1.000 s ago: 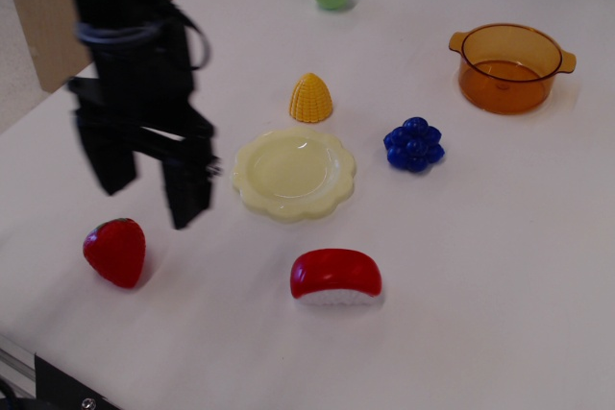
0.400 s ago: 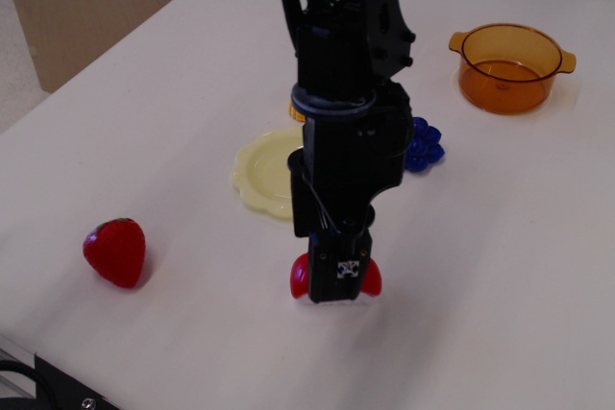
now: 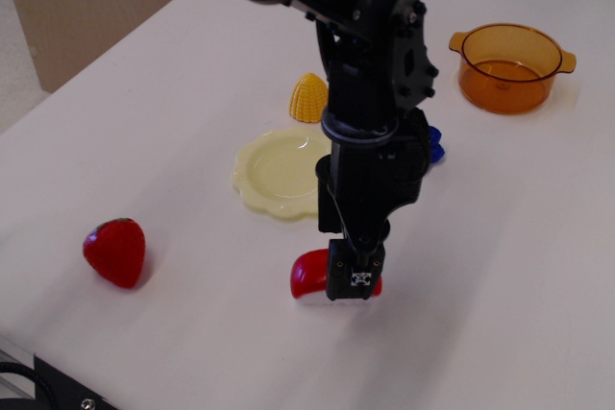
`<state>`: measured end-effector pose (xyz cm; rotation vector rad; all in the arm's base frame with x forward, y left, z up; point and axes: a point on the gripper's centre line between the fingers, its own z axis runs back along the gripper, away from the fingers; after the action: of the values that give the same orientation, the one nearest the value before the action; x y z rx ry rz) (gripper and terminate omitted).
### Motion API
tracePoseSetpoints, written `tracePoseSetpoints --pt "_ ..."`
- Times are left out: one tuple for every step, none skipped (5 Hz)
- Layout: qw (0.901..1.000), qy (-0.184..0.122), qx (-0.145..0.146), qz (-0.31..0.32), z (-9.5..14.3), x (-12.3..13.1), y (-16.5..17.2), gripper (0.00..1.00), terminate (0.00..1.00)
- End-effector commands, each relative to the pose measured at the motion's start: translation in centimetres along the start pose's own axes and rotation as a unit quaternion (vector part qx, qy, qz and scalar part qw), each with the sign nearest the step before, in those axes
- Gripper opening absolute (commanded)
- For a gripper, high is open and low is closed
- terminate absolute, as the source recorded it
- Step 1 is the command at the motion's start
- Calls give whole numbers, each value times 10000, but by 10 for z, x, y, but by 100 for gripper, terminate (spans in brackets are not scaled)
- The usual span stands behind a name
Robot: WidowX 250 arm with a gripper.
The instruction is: Put sushi on plate
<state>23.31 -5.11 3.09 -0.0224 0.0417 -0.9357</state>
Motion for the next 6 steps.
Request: tracePoseSetpoints --pt "9998 -30 97 195 -13 -7 0 100 0" --pt "9993 22 159 344 -23 -11 3 100 0" --pt "9979 -73 296 576 -20 -13 8 0 0" --pt "9929 -220 433 1083 -11 -22 18 0 0" --pt "9792 -399 487 1930 11 -41 40 0 0" --pt "9668 -655 546 2410 20 -50 63 0 0"
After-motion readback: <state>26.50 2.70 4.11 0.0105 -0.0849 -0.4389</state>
